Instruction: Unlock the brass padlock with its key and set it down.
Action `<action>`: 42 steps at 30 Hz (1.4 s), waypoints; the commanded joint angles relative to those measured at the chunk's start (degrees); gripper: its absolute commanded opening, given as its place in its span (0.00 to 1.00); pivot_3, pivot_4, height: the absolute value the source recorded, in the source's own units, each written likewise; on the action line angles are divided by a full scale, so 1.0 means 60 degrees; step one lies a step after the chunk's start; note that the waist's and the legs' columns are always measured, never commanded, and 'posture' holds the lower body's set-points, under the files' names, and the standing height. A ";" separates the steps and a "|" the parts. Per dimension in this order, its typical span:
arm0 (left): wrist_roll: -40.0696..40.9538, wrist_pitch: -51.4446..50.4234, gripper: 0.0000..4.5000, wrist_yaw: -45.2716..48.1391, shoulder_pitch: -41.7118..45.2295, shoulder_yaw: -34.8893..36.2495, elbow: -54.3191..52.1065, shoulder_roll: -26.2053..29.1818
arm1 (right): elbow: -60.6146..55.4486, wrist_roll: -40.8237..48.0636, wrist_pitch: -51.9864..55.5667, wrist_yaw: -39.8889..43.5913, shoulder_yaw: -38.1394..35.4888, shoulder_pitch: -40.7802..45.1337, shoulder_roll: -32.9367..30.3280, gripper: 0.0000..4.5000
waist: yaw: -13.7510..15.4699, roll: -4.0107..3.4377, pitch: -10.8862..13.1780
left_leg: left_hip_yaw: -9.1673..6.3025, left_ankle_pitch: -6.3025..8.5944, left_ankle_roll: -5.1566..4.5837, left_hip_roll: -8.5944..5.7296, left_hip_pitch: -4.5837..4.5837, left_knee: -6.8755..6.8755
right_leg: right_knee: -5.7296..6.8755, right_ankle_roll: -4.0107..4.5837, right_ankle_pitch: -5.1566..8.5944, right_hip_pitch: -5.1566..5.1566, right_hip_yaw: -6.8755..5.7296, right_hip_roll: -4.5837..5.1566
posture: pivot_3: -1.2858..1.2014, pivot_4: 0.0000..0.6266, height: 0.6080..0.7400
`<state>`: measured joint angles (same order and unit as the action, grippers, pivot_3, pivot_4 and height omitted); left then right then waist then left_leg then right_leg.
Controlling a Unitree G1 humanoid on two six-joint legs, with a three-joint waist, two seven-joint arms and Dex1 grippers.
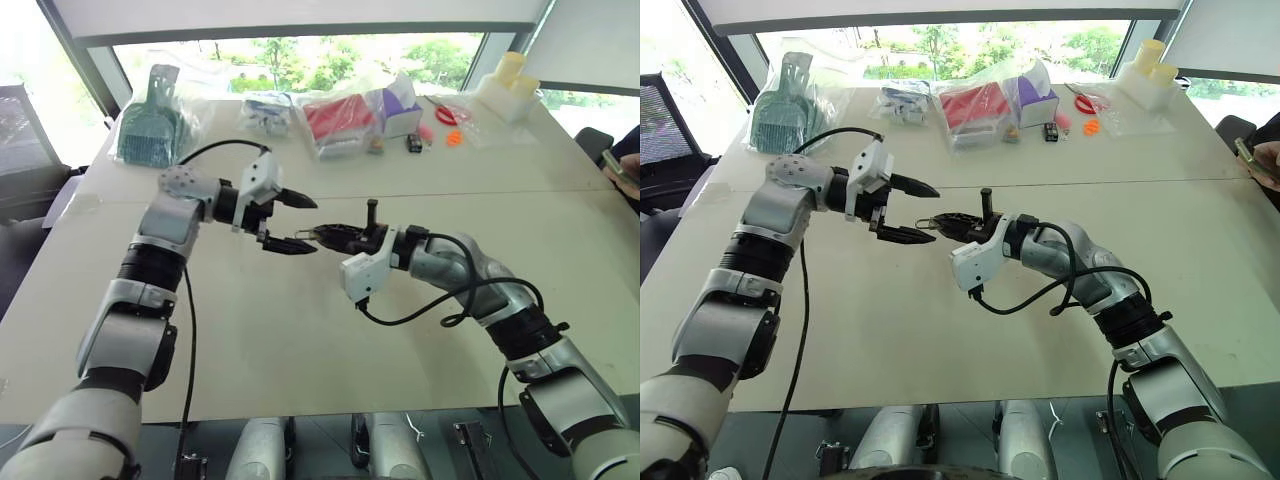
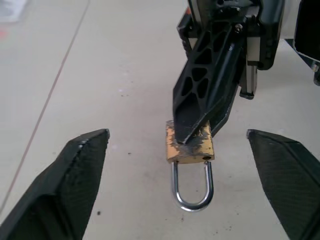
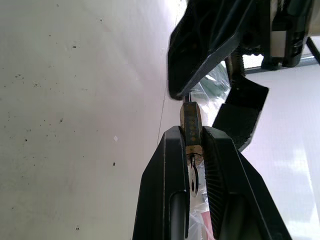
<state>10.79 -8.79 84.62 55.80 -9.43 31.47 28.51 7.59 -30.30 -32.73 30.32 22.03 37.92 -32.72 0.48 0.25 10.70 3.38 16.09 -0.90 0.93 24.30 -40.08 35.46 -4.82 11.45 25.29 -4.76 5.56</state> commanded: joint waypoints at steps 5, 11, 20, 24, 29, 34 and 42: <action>0.0922 -0.0921 0.58 0.0200 -0.0360 0.0737 -0.1079 0.0666 | -0.0253 0.0217 0.0121 -0.0067 -0.0291 -0.0020 -0.0014 0.00 | -0.0031 0.0000 0.0000 | 0.0000 0.0000 0.0001 0.0001 -0.0001 0.0000 | 0.0003 0.0000 0.0000 0.0001 0.0001 0.0000 | 0.52 0.24 1.00; 0.0847 -0.0863 0.00 -0.0037 -0.0928 0.0551 -0.1666 0.0573 | -0.0237 0.0202 0.0149 -0.0089 -0.0274 0.0036 0.0023 0.00 | 0.0004 0.0000 0.0000 | -0.0001 -0.0002 0.0003 0.0000 -0.0001 -0.0001 | 0.0002 0.0000 0.0000 -0.0003 0.0001 0.0001 | 0.52 0.24 1.00; 0.0578 -0.0598 0.00 -0.0277 -0.1280 0.0155 -0.1478 0.0319 | -0.0355 0.0214 0.0190 -0.0054 -0.0303 -0.0005 -0.0013 0.00 | -0.0005 0.0000 0.0000 | 0.0001 -0.0003 0.0004 0.0000 -0.0004 0.0000 | 0.0005 0.0001 0.0000 -0.0002 0.0002 0.0000 | 0.52 0.24 1.00; 0.0141 0.0033 0.00 -0.0543 -0.1126 -0.0012 -0.0732 0.0163 | -0.0449 0.0245 0.0239 -0.0013 -0.0318 -0.0019 -0.0021 0.00 | 0.0007 0.0000 0.0000 | 0.0003 -0.0003 0.0005 0.0000 -0.0004 0.0000 | 0.0004 0.0001 0.0000 -0.0003 0.0001 0.0000 | 0.52 0.24 1.00; 0.0027 0.0513 0.00 -0.0978 -0.0751 0.0132 0.0209 -0.0155 | -0.0476 0.0255 0.0285 0.0005 -0.0310 0.0012 0.0018 0.00 | 0.0017 0.0000 0.0000 | 0.0003 -0.0003 0.0004 -0.0001 -0.0004 0.0000 | 0.0005 0.0001 0.0000 -0.0003 0.0001 0.0000 | 0.52 0.24 1.00; 0.0030 0.0686 0.00 -0.0988 -0.0663 0.0171 0.0463 -0.0151 | -0.0501 0.0254 0.0351 0.0006 -0.0267 -0.0022 0.0072 0.00 | 0.0002 0.0000 0.0000 | 0.0004 -0.0003 0.0004 -0.0001 -0.0004 0.0000 | 0.0004 0.0001 0.0000 -0.0002 0.0001 0.0000 | 0.52 0.24 1.00; -0.0041 0.0671 0.00 -0.0899 -0.1273 0.0226 -0.0006 0.0561 | -0.0051 0.0144 0.0416 0.0060 -0.0162 -0.0293 -0.0023 0.00 | -0.0024 0.0000 0.0000 | 0.0003 -0.0002 0.0004 0.0000 -0.0005 0.0001 | 0.0004 0.0001 0.0000 -0.0002 0.0001 0.0000 | 0.52 0.24 1.00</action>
<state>10.64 -5.45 78.88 49.00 -9.68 33.55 30.52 7.26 -30.16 -30.19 30.98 21.95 36.18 -32.65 0.33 0.25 10.70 3.40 16.07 -0.88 0.93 24.27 -40.07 35.49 -4.82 11.45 25.28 -4.75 5.56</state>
